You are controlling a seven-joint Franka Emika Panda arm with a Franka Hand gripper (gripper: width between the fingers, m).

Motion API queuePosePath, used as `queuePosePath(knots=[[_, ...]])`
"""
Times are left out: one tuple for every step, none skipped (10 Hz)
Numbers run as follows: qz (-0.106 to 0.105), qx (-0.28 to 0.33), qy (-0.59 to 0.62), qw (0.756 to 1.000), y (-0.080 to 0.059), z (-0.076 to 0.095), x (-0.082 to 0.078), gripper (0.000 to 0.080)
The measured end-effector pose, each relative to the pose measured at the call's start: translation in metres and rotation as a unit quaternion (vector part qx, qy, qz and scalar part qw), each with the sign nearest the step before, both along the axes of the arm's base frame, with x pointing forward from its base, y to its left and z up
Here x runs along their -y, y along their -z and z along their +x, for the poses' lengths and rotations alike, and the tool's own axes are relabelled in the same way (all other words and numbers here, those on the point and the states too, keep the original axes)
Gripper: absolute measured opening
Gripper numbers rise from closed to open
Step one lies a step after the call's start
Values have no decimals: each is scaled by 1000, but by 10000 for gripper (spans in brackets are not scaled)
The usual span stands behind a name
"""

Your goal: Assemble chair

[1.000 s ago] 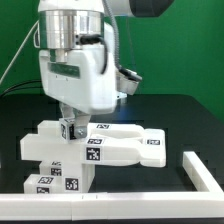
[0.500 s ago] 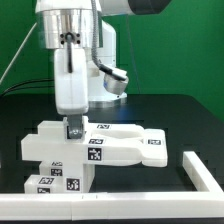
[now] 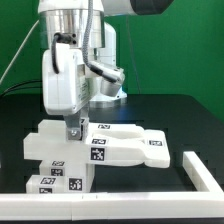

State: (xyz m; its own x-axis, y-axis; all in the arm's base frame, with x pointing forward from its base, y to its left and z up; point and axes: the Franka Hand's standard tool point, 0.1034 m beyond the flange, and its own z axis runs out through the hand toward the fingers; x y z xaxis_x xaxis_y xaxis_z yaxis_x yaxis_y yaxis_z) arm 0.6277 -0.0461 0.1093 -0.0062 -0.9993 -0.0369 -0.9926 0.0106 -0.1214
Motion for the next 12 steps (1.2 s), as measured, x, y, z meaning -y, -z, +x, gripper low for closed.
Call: queuePosePath(knots=[[-10,3,-81,997,0,0,-1,469],[-18,4,-163,986,1,-1,-2,607],[-20,1,-211,977,2,-3,-3,641],[-25,2,-241,970,3,-4,-4,647],[-28,3,-268,963,3,-4,-3,647],[-32,4,-308,951,3,-4,-2,647],[-36,5,-335,942,3,-4,-2,649],[-39,5,-360,932,3,-4,-1,649],[-52,-3,-441,896,2,-5,3,649],[-59,-8,-498,865,1,-6,7,649],[-66,-11,-542,838,3,-7,11,649],[-71,-14,-571,817,7,-8,12,649]])
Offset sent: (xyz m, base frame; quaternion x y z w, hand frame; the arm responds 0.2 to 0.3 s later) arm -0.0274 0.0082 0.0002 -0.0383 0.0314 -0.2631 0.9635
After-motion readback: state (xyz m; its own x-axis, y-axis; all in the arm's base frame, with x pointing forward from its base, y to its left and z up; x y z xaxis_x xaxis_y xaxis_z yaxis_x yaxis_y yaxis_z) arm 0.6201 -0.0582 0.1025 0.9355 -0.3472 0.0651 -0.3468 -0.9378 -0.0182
